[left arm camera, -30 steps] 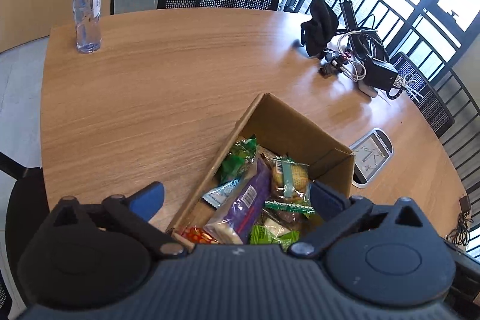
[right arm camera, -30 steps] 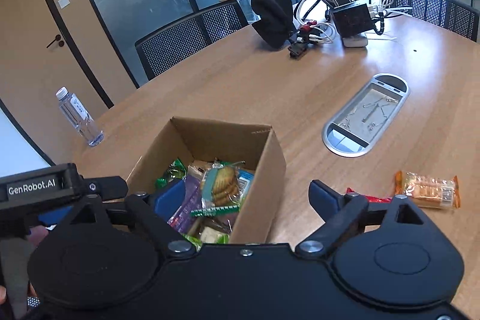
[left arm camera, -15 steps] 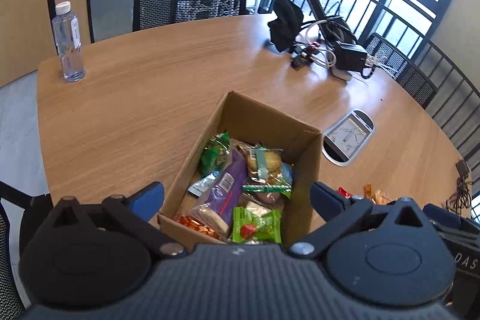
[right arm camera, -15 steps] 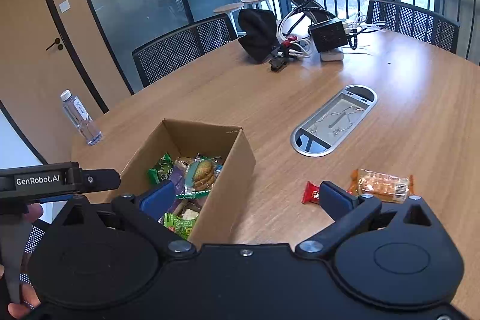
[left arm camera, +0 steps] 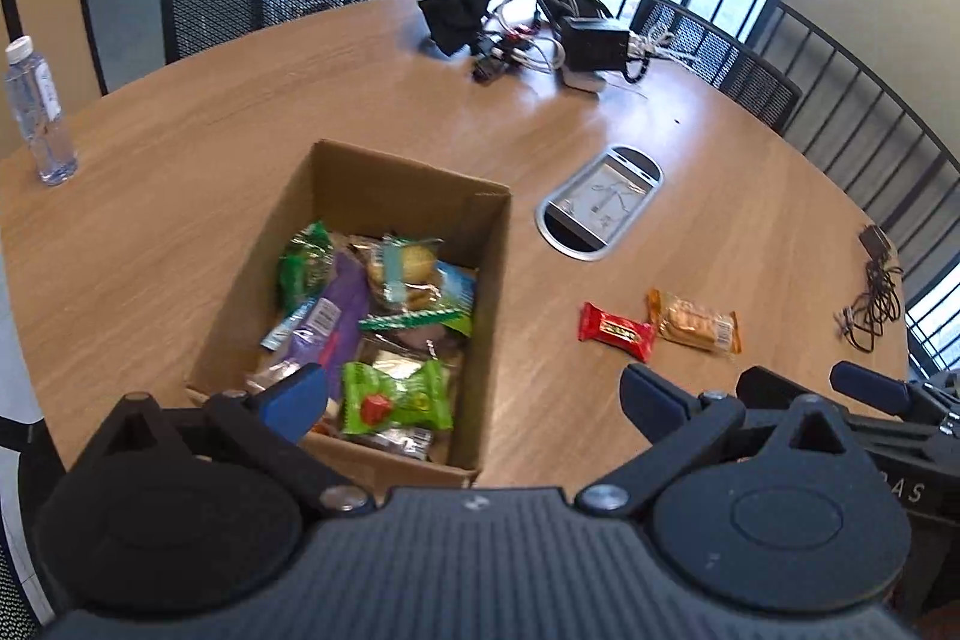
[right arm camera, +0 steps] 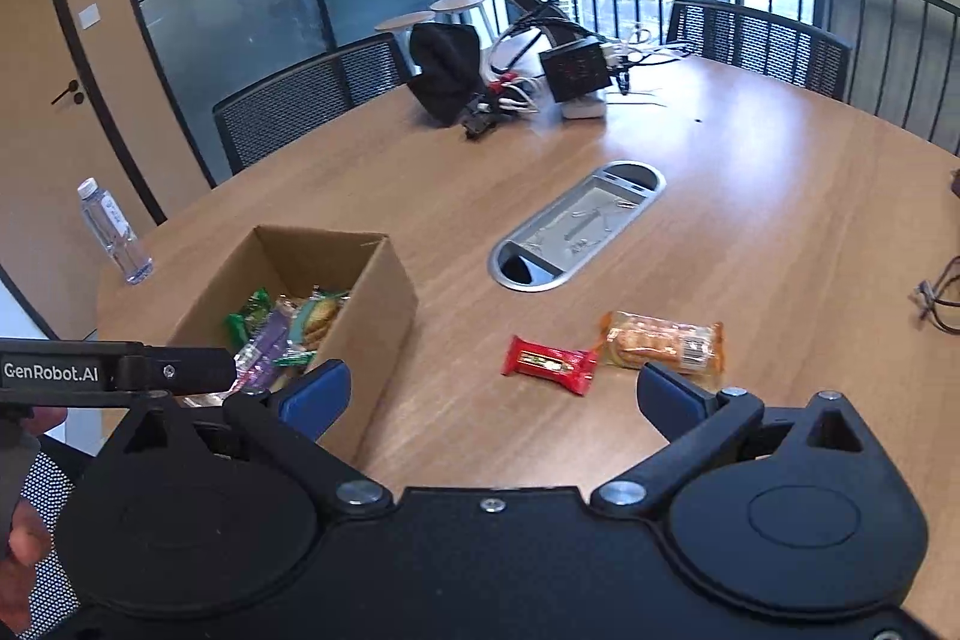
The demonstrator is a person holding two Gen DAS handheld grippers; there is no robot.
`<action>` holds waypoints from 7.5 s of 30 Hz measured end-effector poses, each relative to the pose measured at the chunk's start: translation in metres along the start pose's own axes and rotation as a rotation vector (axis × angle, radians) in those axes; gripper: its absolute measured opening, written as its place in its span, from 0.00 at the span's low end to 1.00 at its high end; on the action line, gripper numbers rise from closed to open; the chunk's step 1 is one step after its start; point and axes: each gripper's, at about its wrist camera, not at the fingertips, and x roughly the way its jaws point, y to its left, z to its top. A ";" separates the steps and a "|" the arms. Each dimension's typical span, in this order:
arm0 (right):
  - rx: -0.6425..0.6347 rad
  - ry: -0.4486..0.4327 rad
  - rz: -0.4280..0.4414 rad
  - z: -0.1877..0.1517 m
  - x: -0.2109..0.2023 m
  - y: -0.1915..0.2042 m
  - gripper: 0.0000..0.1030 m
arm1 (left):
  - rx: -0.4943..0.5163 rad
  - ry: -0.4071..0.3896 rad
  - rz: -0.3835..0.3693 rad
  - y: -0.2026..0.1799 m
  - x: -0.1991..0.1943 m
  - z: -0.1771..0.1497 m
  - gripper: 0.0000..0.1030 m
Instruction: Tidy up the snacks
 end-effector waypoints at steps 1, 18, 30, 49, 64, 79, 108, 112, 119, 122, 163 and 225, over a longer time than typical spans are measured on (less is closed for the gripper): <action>0.009 0.001 -0.003 -0.001 -0.001 -0.005 1.00 | 0.004 0.006 -0.010 -0.003 0.002 0.000 1.00; 0.078 0.013 -0.078 -0.008 -0.001 -0.070 1.00 | 0.085 0.047 -0.093 -0.059 0.037 0.008 0.98; 0.100 0.059 -0.091 -0.003 0.036 -0.103 0.86 | 0.088 0.081 -0.119 -0.080 0.085 0.021 0.82; -0.218 0.216 -0.060 0.008 0.128 -0.119 0.84 | -0.125 0.201 -0.019 -0.085 0.189 0.036 0.64; -0.479 0.275 -0.008 0.022 0.174 -0.109 0.84 | -0.212 0.271 0.076 -0.096 0.234 0.042 0.63; -0.370 0.310 -0.001 0.019 0.189 -0.116 0.52 | -0.209 0.354 0.056 -0.089 0.221 0.028 0.38; -0.077 0.270 -0.018 -0.004 0.088 -0.069 0.34 | -0.126 0.241 -0.006 -0.064 0.127 0.015 0.19; -0.057 0.242 -0.016 -0.005 0.069 -0.059 0.34 | -0.129 0.216 -0.014 -0.056 0.104 0.011 0.19; -0.052 0.214 -0.011 -0.009 0.043 -0.038 0.34 | -0.129 0.168 -0.023 -0.045 0.069 0.007 0.19; -0.050 0.196 -0.002 -0.012 0.031 -0.028 0.34 | -0.129 0.148 -0.025 -0.038 0.053 0.003 0.19; -0.171 0.131 0.153 0.013 0.027 0.080 0.35 | -0.297 0.025 0.108 0.069 -0.014 0.009 0.19; -0.092 0.073 0.050 -0.005 -0.009 0.076 1.00 | -0.250 -0.055 0.126 0.104 -0.053 -0.016 1.00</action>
